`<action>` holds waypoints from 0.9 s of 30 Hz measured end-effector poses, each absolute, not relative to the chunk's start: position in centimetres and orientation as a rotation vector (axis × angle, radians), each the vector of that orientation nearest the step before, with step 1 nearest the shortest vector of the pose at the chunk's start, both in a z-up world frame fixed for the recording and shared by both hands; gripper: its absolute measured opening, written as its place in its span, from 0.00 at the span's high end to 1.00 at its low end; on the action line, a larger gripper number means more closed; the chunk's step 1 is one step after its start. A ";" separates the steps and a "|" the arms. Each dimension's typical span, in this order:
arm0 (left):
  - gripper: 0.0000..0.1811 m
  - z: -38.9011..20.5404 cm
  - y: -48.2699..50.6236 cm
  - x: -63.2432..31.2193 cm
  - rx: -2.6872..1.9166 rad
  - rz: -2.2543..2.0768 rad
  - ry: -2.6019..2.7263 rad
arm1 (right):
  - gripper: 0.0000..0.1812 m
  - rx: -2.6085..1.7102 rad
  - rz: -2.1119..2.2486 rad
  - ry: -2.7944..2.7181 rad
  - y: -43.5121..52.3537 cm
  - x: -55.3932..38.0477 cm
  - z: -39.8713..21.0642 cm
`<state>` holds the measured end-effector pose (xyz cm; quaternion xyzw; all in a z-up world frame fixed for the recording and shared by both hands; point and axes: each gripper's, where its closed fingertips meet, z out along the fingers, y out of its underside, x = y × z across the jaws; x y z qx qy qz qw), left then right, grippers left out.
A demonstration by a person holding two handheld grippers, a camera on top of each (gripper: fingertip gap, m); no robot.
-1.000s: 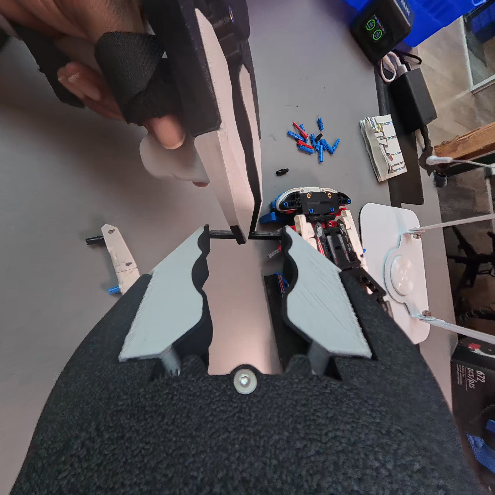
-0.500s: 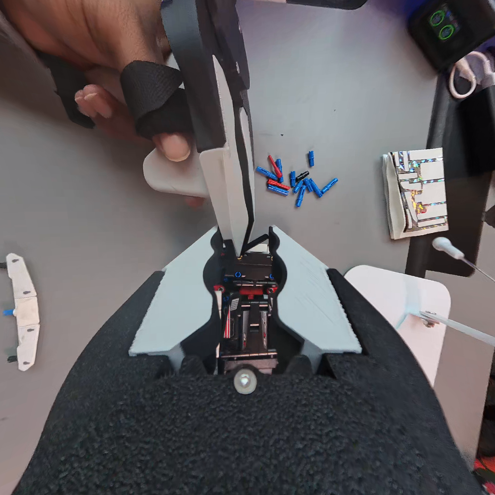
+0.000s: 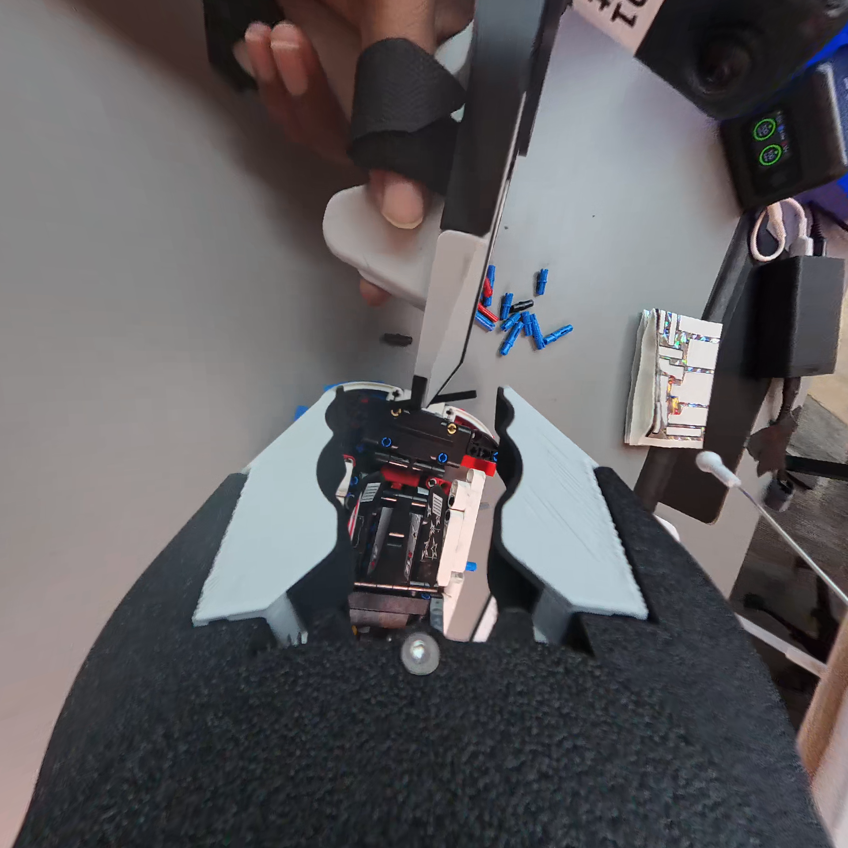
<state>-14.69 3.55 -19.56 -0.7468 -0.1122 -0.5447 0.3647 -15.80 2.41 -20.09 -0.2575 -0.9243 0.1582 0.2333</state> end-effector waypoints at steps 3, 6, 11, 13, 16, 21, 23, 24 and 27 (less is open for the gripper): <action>0.97 -19.7 3.9 -15.0 -1.938 -1.395 -0.285 | 0.72 -0.684 0.393 -2.535 2.9 -16.2 -20.8; 0.97 -19.9 4.2 -15.3 -1.928 -1.409 -0.310 | 0.72 -0.717 0.424 -2.541 3.2 -16.4 -21.0; 0.95 -20.7 5.0 -17.3 -1.967 -1.252 -0.374 | 0.72 -1.024 0.457 -2.513 4.3 -17.4 -22.0; 0.94 -21.0 4.9 -17.7 -1.993 -1.195 -0.364 | 0.72 -1.175 0.456 -2.493 4.7 -17.4 -22.5; 0.94 -21.5 4.9 -17.6 -2.037 -1.135 -0.331 | 0.72 -1.322 0.520 -2.454 4.0 -17.5 -22.6; 0.96 -22.2 5.3 -16.9 -2.110 -1.056 -0.263 | 0.72 -1.416 0.437 -2.422 4.2 -17.2 -23.5; 0.97 -22.2 5.4 -16.6 -2.120 -1.041 -0.246 | 0.72 -1.424 0.419 -2.419 4.3 -17.1 -23.5; 0.97 -22.1 5.4 -16.6 -2.127 -1.031 -0.238 | 0.72 -1.417 0.411 -2.420 4.3 -17.1 -23.5; 0.97 -22.2 5.4 -16.5 -2.139 -1.035 -0.238 | 0.71 -1.445 0.444 -2.434 4.1 -17.0 -23.5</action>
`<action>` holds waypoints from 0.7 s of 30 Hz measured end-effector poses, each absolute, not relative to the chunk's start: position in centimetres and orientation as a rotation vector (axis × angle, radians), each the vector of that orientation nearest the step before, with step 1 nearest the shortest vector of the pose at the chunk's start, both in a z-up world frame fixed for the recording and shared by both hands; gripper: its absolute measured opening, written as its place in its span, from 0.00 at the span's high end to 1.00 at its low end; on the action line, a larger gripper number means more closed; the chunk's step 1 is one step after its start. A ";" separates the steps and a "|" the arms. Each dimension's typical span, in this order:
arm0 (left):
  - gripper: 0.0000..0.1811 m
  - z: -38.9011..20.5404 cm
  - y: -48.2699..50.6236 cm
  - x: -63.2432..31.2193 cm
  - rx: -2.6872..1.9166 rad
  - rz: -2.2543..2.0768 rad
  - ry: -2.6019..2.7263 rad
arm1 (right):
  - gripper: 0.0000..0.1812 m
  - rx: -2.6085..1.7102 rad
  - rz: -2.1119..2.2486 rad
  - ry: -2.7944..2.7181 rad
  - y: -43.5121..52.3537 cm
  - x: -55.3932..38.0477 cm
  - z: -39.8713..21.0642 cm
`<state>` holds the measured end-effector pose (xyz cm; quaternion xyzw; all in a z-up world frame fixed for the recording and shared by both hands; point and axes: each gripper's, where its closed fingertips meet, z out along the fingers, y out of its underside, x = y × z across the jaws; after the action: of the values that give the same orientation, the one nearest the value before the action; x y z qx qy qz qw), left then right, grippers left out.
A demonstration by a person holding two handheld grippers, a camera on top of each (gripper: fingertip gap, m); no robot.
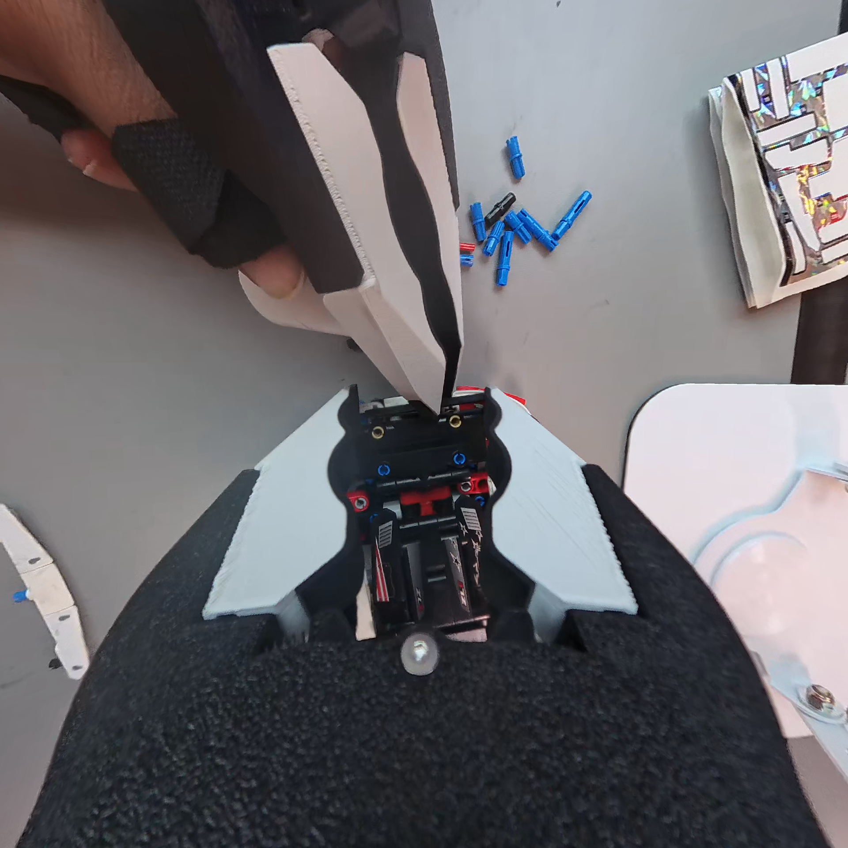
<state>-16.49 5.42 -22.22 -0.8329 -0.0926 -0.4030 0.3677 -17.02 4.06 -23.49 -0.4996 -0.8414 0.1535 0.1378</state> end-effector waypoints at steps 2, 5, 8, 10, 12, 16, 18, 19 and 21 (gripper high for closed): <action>0.98 -22.4 5.4 -16.4 -2.142 -1.054 -0.249 | 0.70 -1.454 0.481 -2.450 4.0 -17.0 -23.4; 0.98 -22.6 5.4 -16.4 -2.135 -1.085 -0.268 | 0.68 -1.448 0.533 -2.467 4.0 -16.9 -23.2; 0.97 -22.5 5.4 -16.3 -2.125 -1.119 -0.281 | 0.67 -1.381 0.557 -2.478 4.2 -16.6 -22.4; 0.96 -22.5 5.4 -16.3 -2.119 -1.131 -0.288 | 0.67 -1.359 0.570 -2.465 4.8 -16.3 -21.6; 0.96 -22.4 5.3 -16.2 -2.114 -1.139 -0.292 | 0.67 -1.359 0.621 -2.437 5.2 -15.7 -20.7; 0.95 -22.3 5.1 -16.1 -2.100 -1.172 -0.297 | 0.60 -1.378 0.673 -2.345 7.0 -13.3 -18.6; 0.95 -22.3 5.0 -16.0 -2.095 -1.180 -0.301 | 0.53 -1.381 0.635 -2.323 8.4 -10.9 -18.1; 0.95 -22.3 5.0 -16.0 -2.095 -1.179 -0.301 | 0.47 -1.375 0.607 -2.326 9.0 -9.4 -18.1; 0.96 -22.3 5.1 -16.0 -2.100 -1.169 -0.301 | 0.40 -1.410 0.543 -2.315 10.9 -6.4 -18.4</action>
<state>-16.05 5.06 -22.35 -0.8116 -0.1165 -0.4516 0.3518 -6.36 10.86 -18.36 -0.5011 -0.8226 0.1929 0.1873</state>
